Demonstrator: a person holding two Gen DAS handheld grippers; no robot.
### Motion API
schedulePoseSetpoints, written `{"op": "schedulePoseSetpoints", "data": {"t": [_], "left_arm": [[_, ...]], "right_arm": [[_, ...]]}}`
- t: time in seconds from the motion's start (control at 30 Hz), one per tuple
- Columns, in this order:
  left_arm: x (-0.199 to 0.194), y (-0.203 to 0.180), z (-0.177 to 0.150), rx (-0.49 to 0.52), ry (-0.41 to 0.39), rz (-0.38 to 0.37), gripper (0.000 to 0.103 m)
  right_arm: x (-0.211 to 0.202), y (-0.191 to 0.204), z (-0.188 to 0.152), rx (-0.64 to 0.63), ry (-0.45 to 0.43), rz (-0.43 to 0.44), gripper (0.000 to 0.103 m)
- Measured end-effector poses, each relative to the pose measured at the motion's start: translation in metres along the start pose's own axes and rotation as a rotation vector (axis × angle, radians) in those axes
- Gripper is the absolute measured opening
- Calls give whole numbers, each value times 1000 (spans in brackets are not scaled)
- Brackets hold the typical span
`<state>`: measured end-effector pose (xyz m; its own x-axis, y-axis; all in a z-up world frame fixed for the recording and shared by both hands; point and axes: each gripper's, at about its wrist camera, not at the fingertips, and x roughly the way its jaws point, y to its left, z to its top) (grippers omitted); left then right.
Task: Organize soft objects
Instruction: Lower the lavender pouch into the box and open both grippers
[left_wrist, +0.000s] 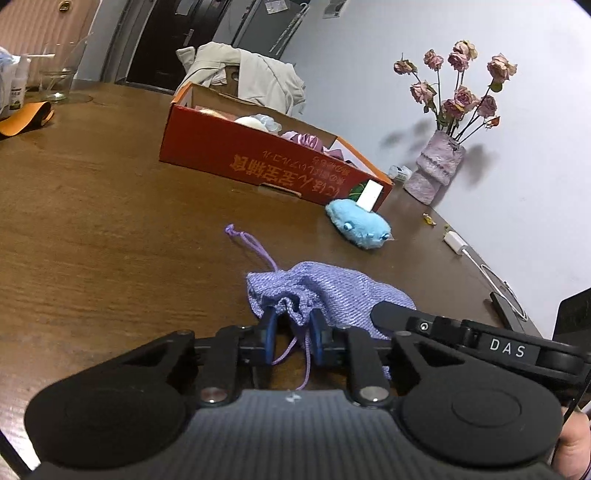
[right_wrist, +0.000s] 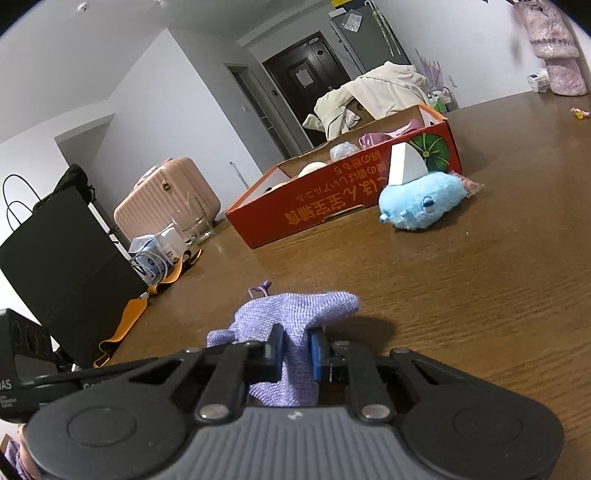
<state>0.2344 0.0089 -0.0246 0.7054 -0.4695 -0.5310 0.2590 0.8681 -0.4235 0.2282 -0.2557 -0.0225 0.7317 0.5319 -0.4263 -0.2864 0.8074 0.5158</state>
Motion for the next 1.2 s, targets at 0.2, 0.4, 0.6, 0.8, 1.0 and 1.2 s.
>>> {"op": "schedulePoseSetpoints", "data": {"t": [0.2, 0.4, 0.6, 0.8, 1.0, 1.2], "left_arm": [[2, -9, 35, 28, -56, -77, 17], [27, -29, 117, 72, -152, -144, 17], [103, -34, 188, 53, -93, -135, 17], [174, -15, 203, 58, 8, -1, 18], [179, -4, 198, 122, 24, 26, 45], [145, -17, 200, 195, -41, 63, 53]], "right_arm": [[-5, 5, 27, -45, -42, 24, 12], [-4, 11, 104, -168, -137, 39, 12], [47, -12, 201, -233, -75, 0, 11], [136, -49, 247, -209, 140, -37, 11], [207, -70, 238, -182, 313, -88, 15], [219, -72, 230, -165, 348, -76, 31]]}}
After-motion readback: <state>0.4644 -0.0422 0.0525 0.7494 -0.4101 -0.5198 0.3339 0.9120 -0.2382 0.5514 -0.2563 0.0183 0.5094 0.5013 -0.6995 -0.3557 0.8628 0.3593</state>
